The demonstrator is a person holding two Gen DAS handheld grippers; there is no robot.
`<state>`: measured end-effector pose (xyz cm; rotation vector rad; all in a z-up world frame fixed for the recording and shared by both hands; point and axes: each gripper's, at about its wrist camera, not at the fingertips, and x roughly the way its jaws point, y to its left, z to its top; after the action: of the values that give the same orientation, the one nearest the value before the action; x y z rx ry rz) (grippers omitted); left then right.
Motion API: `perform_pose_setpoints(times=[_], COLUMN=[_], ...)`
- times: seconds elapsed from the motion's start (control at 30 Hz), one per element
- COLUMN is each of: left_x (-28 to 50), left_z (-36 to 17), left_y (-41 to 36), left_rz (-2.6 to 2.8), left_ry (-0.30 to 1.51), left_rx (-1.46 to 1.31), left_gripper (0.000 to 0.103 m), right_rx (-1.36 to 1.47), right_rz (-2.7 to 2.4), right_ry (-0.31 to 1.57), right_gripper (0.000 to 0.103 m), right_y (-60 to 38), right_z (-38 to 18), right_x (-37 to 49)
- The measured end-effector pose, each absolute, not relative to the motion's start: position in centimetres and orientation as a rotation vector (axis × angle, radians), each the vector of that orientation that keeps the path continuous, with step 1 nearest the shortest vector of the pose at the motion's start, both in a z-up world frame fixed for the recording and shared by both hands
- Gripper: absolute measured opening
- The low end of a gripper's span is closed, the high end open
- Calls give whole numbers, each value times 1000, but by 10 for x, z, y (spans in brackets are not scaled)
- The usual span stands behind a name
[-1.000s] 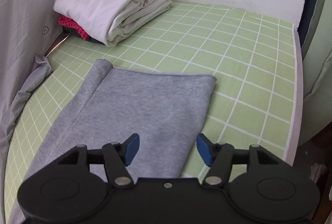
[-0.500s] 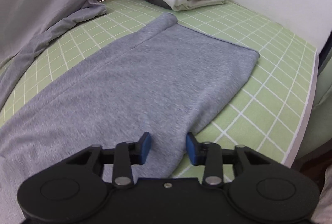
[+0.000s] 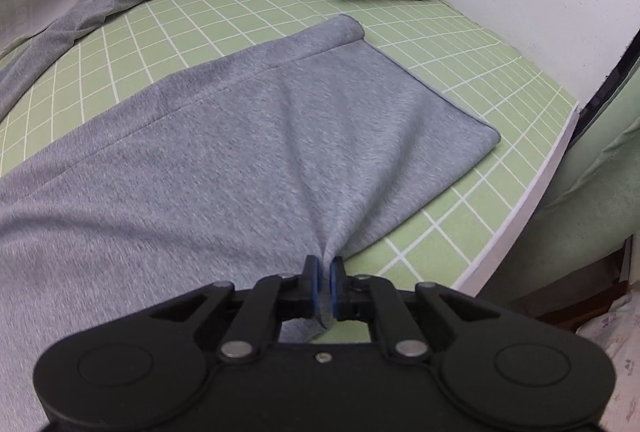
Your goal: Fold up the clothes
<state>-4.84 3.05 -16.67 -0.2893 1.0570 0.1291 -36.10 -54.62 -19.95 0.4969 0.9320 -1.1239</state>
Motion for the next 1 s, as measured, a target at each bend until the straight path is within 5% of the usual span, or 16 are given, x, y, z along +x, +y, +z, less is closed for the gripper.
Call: perform_pose_setpoints(times=[0.07, 0.23, 0.83, 0.93, 1.0], left_x=[-43, -13, 24, 22, 21], left_z=[-156, -142, -178, -179, -178], left_y=[31, 25, 2, 2, 3], left_rz=[103, 0, -366, -393, -396], left_ry=[1028, 976, 1077, 1062, 1051], left_rx=[-250, -126, 155, 194, 201], left_gripper=[18, 32, 43, 39, 26], right_rx=[499, 505, 504, 515, 515], right_rz=[-1121, -1097, -1060, -1068, -1069], right_ry=[925, 847, 867, 878, 887], right_gripper=[46, 89, 89, 89, 89], right_y=[-541, -518, -416, -409, -406], right_z=[-195, -177, -182, -186, -187], right_x=[-358, -332, -290, -288, -284])
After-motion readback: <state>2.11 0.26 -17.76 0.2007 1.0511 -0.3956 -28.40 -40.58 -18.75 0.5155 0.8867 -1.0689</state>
